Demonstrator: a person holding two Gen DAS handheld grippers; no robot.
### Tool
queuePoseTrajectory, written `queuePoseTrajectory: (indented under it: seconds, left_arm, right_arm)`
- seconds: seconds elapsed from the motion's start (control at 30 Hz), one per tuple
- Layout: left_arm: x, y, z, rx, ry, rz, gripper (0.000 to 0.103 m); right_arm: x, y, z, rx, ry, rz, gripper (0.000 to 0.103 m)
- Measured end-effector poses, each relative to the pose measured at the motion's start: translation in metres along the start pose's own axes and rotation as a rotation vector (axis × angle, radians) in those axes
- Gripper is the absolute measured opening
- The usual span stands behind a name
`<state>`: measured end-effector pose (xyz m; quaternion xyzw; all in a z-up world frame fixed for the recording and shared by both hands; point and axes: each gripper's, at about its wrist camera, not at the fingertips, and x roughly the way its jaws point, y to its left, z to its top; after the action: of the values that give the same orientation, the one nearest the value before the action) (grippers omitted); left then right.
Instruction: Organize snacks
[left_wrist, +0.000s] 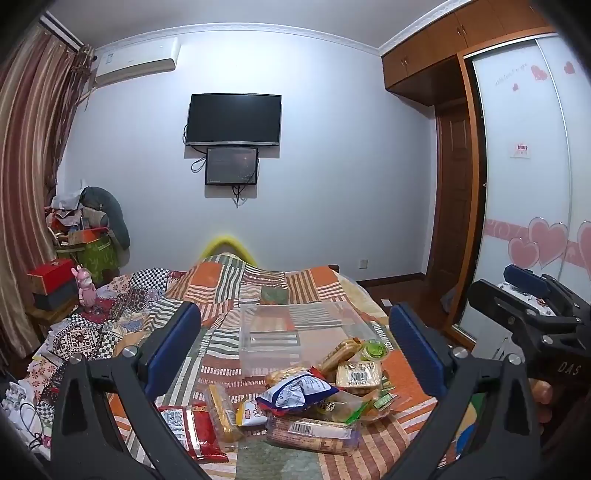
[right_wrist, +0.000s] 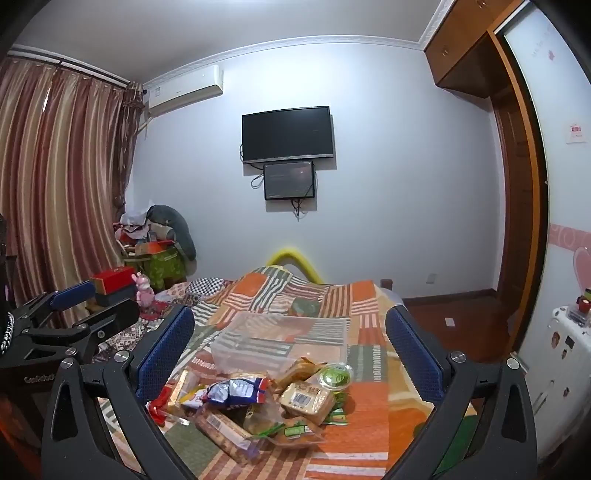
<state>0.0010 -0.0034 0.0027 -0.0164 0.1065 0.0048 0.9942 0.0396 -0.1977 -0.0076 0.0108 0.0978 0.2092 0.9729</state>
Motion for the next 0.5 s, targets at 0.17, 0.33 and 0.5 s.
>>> queuePoseTrajectory:
  seconds: [0.17, 0.33, 0.5]
  left_arm:
    - [0.0002, -0.0013, -0.0014, 0.002, -0.003, 0.002, 0.103]
    - [-0.0002, -0.0012, -0.0009, 0.002, -0.002, 0.001, 0.103]
    - [0.0019, -0.0026, -0.0008, 0.001, 0.005, 0.0, 0.103]
  right_arm:
    - [0.0007, -0.0008, -0.0003, 0.001, 0.001, 0.001, 0.103]
    - [0.0007, -0.0007, -0.0007, 0.002, 0.002, -0.002, 0.103]
    - [0.001, -0.0017, -0.0003, 0.007, 0.006, -0.004, 0.103]
